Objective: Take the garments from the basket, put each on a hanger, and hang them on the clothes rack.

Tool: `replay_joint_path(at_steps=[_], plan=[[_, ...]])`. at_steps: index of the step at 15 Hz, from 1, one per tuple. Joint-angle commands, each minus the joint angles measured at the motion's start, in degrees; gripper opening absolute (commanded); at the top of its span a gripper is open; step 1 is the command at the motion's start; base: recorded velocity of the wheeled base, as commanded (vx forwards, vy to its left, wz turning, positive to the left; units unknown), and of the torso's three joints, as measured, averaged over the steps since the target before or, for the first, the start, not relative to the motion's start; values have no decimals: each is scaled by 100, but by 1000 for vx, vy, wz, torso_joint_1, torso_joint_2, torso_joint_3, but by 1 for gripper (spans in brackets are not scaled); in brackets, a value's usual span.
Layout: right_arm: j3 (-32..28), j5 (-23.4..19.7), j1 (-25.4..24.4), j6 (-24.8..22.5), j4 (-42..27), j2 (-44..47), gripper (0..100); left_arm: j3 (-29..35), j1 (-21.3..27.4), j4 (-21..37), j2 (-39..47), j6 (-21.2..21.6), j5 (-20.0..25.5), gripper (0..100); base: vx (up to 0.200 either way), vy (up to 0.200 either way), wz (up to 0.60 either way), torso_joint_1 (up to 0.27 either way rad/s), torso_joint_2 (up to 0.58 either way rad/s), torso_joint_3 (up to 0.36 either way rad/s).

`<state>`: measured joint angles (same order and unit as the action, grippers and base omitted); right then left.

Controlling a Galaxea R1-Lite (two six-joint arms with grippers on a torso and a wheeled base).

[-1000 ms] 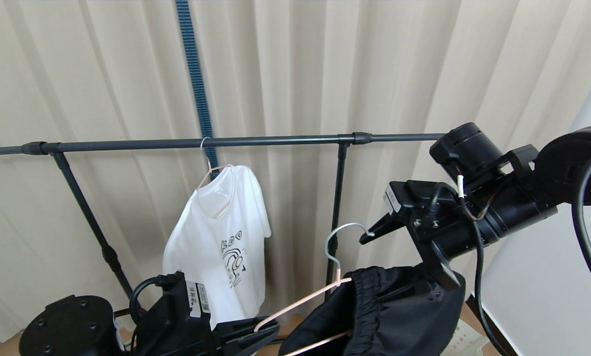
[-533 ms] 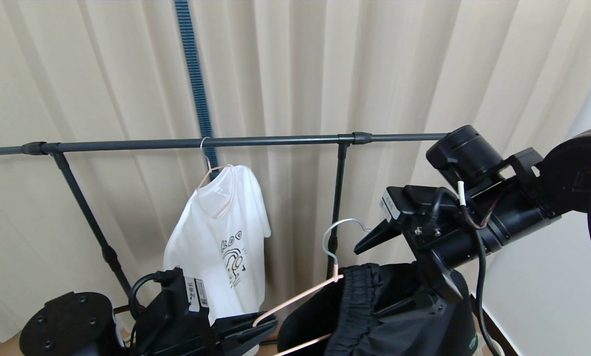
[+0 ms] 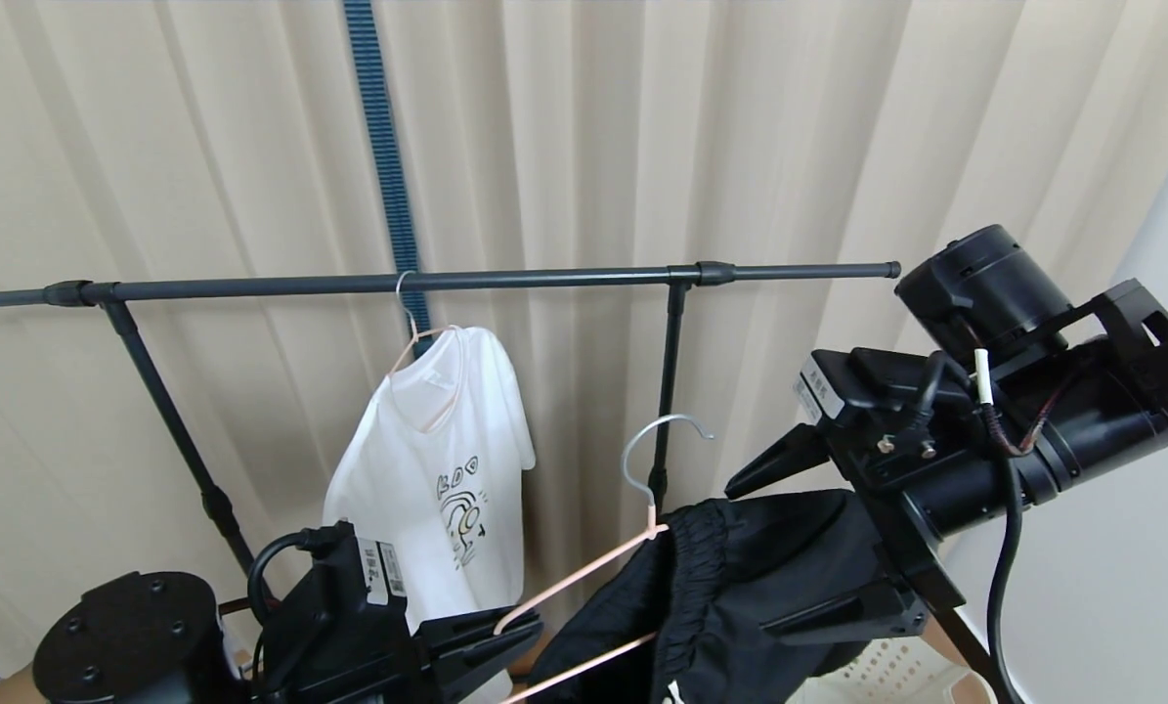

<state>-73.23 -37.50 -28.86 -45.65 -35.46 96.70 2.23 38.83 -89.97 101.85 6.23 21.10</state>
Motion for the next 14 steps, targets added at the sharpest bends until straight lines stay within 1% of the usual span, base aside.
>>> replay_joint_path(at_steps=[1,4,9,11,14], plan=[[-16,-3,-6,-5,75,139,100,-3,2,-3,-43,1,8,0,0,0,0,0,0,0],[-25,-3,-15,4,417,394,100,-12,28,-3,-113,1,8,0,0,0,0,0,0,0],[-60,-12,-76,4,540,614,100,5,64,-3,-95,1,17,0,0,0,0,0,0,0],[-78,-12,-120,4,567,631,100,23,187,-3,-87,1,17,0,0,0,0,0,0,0],[-95,-3,-129,4,584,596,100,5,187,-3,-78,1,17,0,0,0,0,0,0,0]])
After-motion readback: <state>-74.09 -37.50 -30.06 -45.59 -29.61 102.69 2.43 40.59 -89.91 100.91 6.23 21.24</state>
